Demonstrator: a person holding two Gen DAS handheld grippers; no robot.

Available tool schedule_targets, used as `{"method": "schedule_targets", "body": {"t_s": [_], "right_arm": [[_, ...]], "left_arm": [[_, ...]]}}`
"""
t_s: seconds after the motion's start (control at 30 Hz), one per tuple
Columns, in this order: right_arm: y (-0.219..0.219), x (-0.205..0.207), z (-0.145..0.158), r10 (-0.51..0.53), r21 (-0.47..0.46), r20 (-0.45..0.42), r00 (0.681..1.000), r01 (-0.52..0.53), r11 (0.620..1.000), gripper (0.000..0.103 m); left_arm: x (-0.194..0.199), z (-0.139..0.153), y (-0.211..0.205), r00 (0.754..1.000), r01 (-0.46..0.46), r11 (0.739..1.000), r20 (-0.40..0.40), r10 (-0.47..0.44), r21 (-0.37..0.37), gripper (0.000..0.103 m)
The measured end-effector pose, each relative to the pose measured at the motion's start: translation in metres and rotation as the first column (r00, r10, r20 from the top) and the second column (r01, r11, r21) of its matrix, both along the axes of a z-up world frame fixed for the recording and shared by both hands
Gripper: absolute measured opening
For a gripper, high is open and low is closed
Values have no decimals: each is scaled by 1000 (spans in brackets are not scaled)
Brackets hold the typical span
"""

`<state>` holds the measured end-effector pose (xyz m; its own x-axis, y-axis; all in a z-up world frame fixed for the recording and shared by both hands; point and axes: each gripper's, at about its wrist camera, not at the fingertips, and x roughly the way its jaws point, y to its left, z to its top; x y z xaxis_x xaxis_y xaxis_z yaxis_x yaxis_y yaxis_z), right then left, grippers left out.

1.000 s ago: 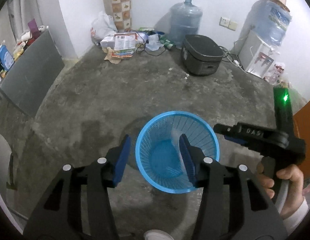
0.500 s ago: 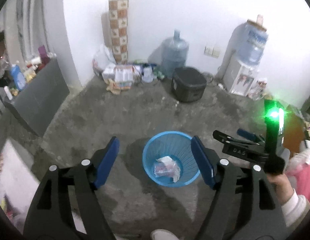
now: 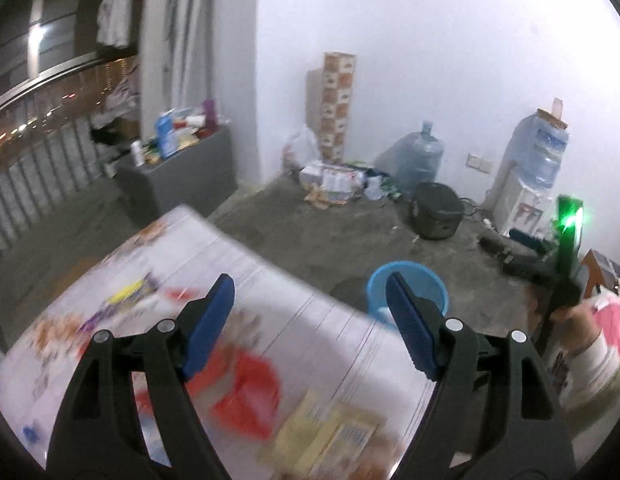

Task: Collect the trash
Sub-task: 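Grasp the yellow snack packet with the right gripper while the left grasps the red wrapper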

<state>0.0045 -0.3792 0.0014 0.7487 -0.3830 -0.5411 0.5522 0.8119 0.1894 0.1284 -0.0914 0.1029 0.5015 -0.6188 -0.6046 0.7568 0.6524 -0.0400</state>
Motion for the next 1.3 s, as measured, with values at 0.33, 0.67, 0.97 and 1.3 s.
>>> {"method": "schedule_targets", "body": {"t_s": [0.33,0.67,0.97,1.3], "right_arm": [[78,12,-9,322,334,93,942,-334,881,89],[146,53,-47,512,526,11,859,-440,727,66],[181,83,-60,546,442,-174,820,-430,787,53],[200,91,-67,565,368,-250,786,-462,807,41]], "left_arm": [[-22,-69,92,972,-159,984,-187,143,-74,58],[-6,-117,106,930,-235,969,-311,199,-83,42],[11,-137,90,915,-263,964,-325,241,-27,41],[24,-152,74,910,-282,959,-307,278,31,29]]}}
